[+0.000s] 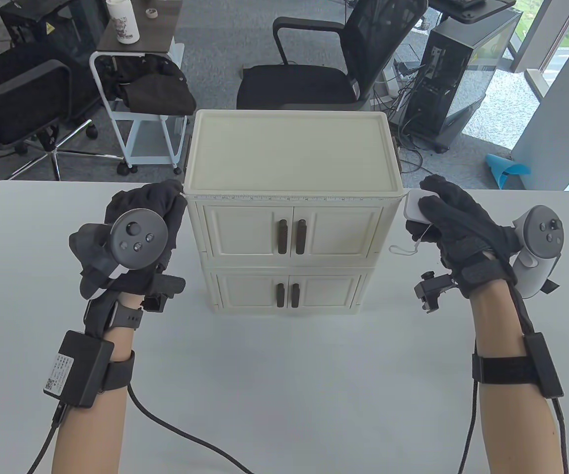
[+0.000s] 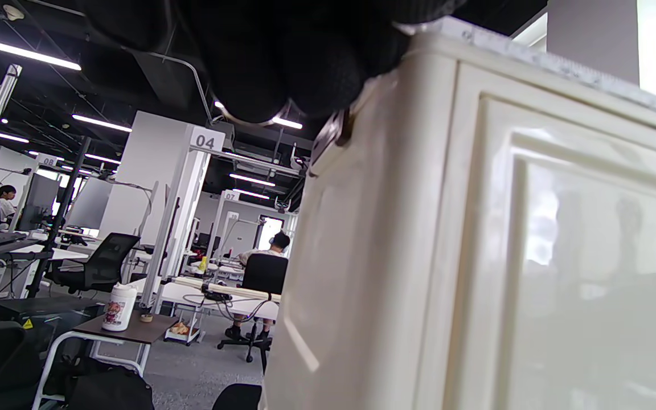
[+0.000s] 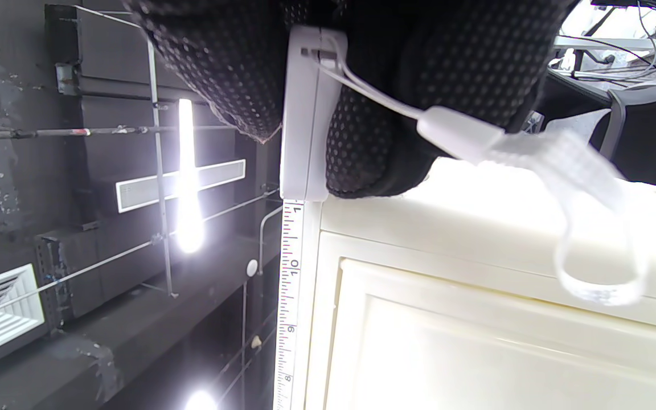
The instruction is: Stretch auto-lock soft tape measure across cabinet tops
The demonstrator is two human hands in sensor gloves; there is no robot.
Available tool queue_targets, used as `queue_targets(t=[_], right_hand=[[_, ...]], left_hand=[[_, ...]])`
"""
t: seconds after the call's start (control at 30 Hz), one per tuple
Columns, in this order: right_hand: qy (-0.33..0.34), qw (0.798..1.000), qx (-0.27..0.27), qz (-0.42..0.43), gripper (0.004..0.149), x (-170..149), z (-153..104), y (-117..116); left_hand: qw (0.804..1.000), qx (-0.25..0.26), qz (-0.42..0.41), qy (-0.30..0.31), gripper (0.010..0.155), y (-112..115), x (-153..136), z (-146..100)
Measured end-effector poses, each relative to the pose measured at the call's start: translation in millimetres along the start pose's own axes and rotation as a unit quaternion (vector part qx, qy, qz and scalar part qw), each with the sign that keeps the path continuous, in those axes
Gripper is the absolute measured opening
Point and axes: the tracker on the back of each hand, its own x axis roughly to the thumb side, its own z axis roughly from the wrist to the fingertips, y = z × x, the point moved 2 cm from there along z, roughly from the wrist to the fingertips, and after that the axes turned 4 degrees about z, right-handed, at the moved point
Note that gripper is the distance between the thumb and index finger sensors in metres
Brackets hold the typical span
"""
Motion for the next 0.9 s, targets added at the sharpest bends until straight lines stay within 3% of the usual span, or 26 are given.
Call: queue_targets(t=[0.9], right_hand=[[-0.008,1.0,0.002,0.012,0.055,-1.3,0.8,-0.8]], left_hand=[[1.0,-0.003,-0.005,-0.001,0.043,1.5,-0.7,1.9]])
